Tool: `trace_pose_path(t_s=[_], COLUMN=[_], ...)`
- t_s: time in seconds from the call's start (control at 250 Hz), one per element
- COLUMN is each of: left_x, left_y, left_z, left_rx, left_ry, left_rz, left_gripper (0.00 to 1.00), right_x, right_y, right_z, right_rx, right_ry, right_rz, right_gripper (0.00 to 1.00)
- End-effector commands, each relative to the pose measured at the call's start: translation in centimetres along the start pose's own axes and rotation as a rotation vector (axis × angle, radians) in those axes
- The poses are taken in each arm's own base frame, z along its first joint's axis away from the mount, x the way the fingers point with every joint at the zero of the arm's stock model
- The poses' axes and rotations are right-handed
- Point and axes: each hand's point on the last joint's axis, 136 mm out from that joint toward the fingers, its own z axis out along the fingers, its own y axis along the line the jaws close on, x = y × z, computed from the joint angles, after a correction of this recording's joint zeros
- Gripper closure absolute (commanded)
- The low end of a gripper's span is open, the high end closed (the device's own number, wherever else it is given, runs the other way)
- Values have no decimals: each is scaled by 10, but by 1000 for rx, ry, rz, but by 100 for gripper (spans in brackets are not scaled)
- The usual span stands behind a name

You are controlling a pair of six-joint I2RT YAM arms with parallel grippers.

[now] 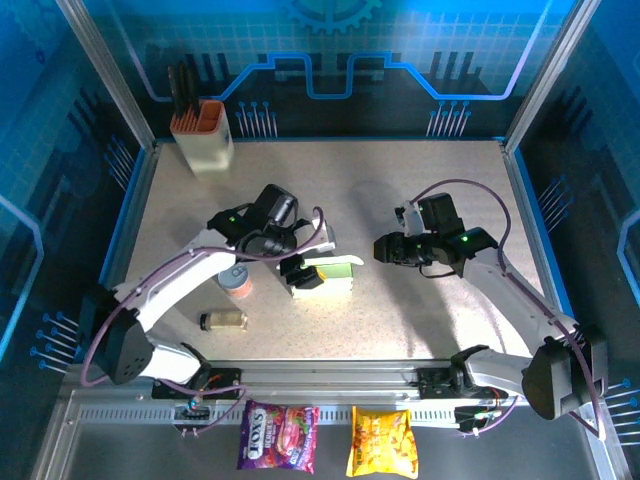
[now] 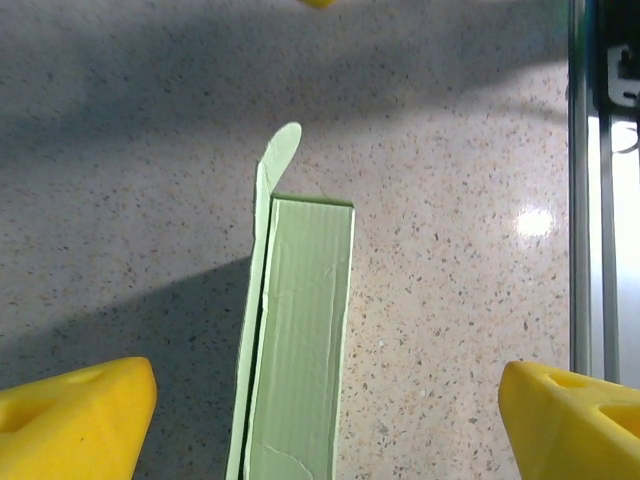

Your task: Fold the paper box

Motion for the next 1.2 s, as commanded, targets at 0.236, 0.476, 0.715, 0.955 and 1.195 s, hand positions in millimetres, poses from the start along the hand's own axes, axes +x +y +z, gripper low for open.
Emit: trace_pose_path(t_s=[0.236, 0.476, 0.715, 0.955, 1.195], left_x=[17, 40, 53, 54, 53], left_y=[1, 6, 7, 7, 5], left_z=[37, 58, 65, 66, 64], left_rx=[122, 128, 136, 138, 137], left_ry=[122, 216, 264, 270, 269], left_rz=[33, 30, 26, 34, 31], left_gripper=[10, 15, 31, 46, 49], right_x=[7, 27, 39, 42, 53], right_y=[7, 18, 21, 7, -13], right_z=[2, 30, 62, 78, 86], right_rx=[-63, -133, -134, -84, -8], right_ry=[21, 118, 180, 187, 211], right_rz=[-13, -36, -44, -30, -29], right_gripper=[47, 41, 41, 46, 52])
